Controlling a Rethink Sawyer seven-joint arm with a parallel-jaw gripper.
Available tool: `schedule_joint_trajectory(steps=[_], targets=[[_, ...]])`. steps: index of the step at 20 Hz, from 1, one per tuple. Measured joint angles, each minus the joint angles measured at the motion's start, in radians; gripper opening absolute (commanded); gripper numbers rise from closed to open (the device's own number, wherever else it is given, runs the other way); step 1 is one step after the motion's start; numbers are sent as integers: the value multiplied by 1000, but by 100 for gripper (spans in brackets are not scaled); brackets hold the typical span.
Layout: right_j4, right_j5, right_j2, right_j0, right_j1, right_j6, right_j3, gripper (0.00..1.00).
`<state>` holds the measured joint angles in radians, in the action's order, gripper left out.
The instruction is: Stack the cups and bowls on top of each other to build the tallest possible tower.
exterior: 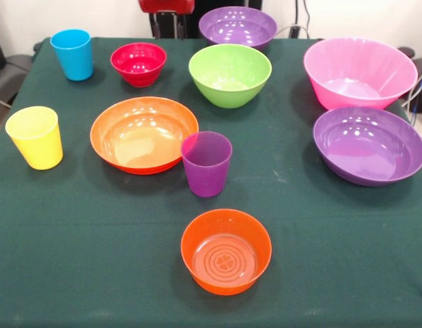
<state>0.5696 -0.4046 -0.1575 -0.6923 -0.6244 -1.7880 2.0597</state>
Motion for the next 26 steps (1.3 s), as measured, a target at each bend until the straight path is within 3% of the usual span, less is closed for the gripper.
schedule_joint_trajectory(steps=[18,26], targets=[[-16,-2,-38,0,10,0,-98,100],[-16,-2,-39,0,49,0,-128,100]])
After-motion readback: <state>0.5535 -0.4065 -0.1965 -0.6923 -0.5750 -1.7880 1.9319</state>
